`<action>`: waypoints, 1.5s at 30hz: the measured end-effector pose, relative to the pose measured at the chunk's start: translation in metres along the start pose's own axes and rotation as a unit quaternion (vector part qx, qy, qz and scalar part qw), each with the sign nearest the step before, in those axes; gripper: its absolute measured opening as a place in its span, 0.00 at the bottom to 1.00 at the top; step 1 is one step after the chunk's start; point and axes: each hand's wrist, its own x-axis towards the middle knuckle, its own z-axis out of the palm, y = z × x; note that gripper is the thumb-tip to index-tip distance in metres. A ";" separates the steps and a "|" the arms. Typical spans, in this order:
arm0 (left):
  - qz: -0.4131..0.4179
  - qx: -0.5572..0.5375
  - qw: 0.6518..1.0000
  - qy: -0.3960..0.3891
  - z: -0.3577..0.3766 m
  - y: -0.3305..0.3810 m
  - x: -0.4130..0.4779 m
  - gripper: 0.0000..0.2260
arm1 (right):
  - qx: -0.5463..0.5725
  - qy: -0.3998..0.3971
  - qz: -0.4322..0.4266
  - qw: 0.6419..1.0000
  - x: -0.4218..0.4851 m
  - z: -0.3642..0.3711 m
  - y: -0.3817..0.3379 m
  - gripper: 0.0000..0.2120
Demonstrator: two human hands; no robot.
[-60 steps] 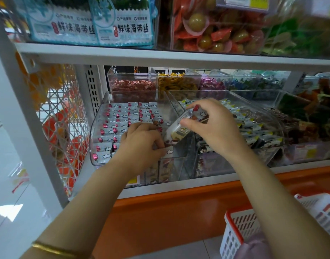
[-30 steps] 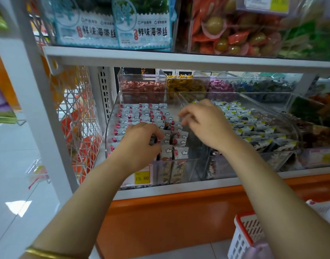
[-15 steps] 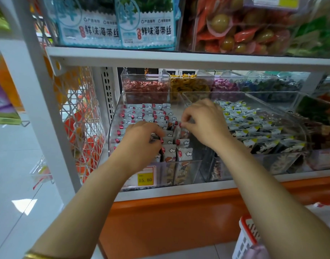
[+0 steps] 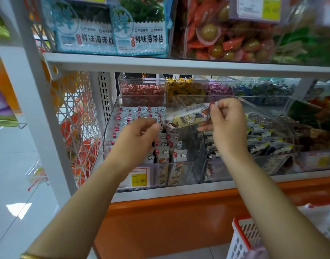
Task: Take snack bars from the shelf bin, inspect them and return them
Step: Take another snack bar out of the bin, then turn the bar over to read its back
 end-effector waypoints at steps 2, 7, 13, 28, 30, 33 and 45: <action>-0.024 -0.071 0.997 -0.019 0.001 0.001 -0.002 0.12 | 0.060 -0.022 0.055 0.996 -0.006 0.002 -0.001 0.03; -0.073 -0.167 0.983 0.025 -0.003 0.000 -0.001 0.07 | 0.241 -0.057 0.176 0.953 -0.017 0.004 -0.004 0.03; -0.121 -0.259 0.957 0.057 -0.009 -0.001 0.000 0.09 | 0.425 -0.129 0.291 0.848 -0.021 0.003 -0.006 0.06; -0.219 -0.521 0.825 0.009 -0.015 0.001 0.002 0.20 | 0.584 -0.121 0.434 0.675 -0.022 0.004 -0.007 0.05; -0.236 -0.548 0.803 0.014 -0.016 0.002 0.002 0.27 | 0.598 -0.113 0.436 0.663 -0.022 0.004 -0.007 0.05; -0.260 -0.580 0.772 0.012 -0.015 0.003 0.001 0.24 | 0.609 -0.104 0.430 0.659 -0.021 0.004 -0.008 0.05; -0.153 -0.463 0.872 -0.050 -0.019 0.006 -0.001 0.04 | 0.271 -0.103 0.209 0.934 -0.022 -0.003 0.002 0.04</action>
